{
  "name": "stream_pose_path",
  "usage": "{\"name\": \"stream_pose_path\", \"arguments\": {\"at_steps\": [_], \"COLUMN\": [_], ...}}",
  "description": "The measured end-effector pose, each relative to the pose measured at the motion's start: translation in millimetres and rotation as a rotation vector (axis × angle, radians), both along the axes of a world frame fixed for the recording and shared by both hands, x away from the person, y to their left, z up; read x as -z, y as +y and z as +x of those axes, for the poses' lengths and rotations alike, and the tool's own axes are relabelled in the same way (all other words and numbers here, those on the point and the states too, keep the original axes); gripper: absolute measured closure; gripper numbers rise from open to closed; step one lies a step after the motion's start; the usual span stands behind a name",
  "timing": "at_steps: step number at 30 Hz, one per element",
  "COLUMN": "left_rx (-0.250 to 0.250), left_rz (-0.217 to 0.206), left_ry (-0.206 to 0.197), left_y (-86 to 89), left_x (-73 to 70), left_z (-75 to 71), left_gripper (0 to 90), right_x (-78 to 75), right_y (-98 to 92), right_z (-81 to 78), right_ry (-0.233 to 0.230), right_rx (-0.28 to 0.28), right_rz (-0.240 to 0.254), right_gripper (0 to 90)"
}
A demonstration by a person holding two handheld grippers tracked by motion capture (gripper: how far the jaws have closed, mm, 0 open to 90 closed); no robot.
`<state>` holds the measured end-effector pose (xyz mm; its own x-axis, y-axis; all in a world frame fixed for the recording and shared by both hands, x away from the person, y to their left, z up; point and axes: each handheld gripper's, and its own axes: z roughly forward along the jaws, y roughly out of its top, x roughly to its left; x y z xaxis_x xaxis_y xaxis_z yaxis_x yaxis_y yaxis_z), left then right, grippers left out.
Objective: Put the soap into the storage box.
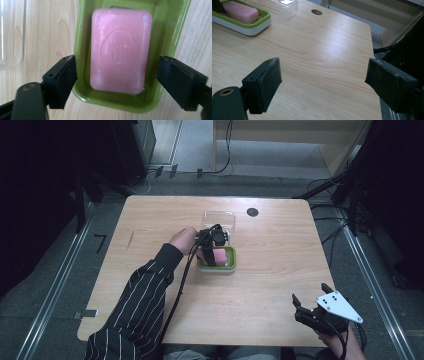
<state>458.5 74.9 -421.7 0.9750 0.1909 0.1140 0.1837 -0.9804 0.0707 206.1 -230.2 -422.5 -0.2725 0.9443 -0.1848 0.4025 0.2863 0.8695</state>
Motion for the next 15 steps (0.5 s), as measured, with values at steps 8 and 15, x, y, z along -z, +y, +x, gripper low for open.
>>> {"name": "stream_pose_path", "arguments": {"at_steps": [8,15], "left_rx": [-0.048,-0.089], "left_rz": [0.008,-0.005], "left_ry": [0.022,0.009], "left_y": [6.2,14.2], "left_x": [-6.2,-20.5], "left_z": [-3.0,-11.6], "left_gripper": [10.8,7.2], "right_x": [-1.5,-1.3], "right_y": [1.1,0.6], "right_z": [-3.5,-4.4], "right_ry": [-0.01,-0.005], "right_rx": [0.001,0.003], "right_rz": [-0.007,-0.005], "right_gripper": [13.5,13.5]}}
